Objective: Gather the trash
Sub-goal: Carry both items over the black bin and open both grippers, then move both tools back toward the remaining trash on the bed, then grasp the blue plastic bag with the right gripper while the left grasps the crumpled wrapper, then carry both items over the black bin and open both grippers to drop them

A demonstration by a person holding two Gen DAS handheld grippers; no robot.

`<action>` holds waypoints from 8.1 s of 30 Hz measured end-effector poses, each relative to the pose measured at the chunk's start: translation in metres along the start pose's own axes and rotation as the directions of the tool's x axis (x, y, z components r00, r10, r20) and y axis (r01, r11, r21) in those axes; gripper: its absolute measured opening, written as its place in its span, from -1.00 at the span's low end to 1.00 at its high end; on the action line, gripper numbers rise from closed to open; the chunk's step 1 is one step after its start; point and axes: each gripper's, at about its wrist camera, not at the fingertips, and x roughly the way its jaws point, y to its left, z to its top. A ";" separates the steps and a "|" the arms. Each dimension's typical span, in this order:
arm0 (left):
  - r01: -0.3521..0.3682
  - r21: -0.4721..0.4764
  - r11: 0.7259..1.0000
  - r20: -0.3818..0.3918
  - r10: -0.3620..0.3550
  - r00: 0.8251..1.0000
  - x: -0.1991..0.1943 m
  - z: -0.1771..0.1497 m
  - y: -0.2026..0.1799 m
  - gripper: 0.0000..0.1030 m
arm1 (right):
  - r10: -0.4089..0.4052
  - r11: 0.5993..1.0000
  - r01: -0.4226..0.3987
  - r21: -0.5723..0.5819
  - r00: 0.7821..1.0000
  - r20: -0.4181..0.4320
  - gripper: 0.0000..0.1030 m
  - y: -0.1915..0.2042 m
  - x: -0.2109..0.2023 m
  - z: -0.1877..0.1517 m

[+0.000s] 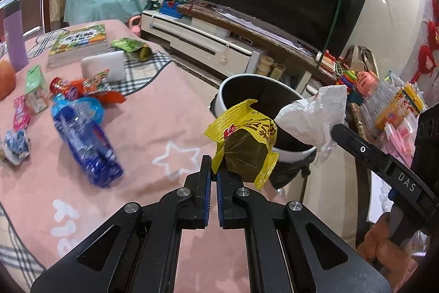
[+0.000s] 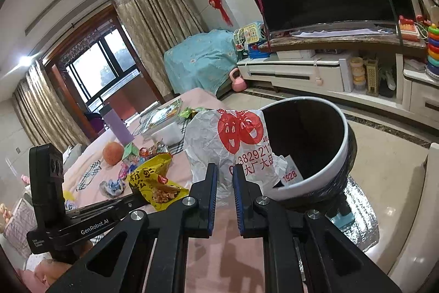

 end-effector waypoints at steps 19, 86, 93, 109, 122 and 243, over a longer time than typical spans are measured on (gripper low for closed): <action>-0.009 0.063 0.998 -0.043 0.012 0.999 0.048 0.039 -0.036 -0.94 | -0.047 0.998 0.048 0.037 0.999 -0.024 -0.77 -0.039 0.023 0.022; -0.190 -0.326 0.926 -0.050 0.184 0.982 -0.056 -0.077 0.167 0.17 | 0.130 0.987 -0.149 -0.064 0.964 -0.234 0.91 0.101 0.077 -0.052; -0.205 -0.345 0.916 -0.049 0.201 0.978 -0.060 -0.078 0.185 0.37 | 0.129 0.983 -0.159 -0.094 0.954 -0.271 0.91 0.118 0.091 -0.057; -0.275 -0.358 0.892 -0.052 0.275 0.960 -0.051 -0.043 0.229 0.45 | 0.137 0.974 -0.187 -0.126 0.934 -0.332 0.91 0.136 0.132 -0.054; -0.271 -0.314 0.910 -0.060 0.266 0.962 -0.025 -0.025 0.241 -0.34 | 0.124 0.969 -0.194 -0.156 0.920 -0.372 0.83 0.150 0.169 -0.047; 0.040 0.070 0.997 -0.041 -0.037 0.998 0.056 0.050 -0.041 -0.70 | -0.109 0.991 0.116 0.070 0.990 -0.090 -0.30 -0.054 0.032 0.021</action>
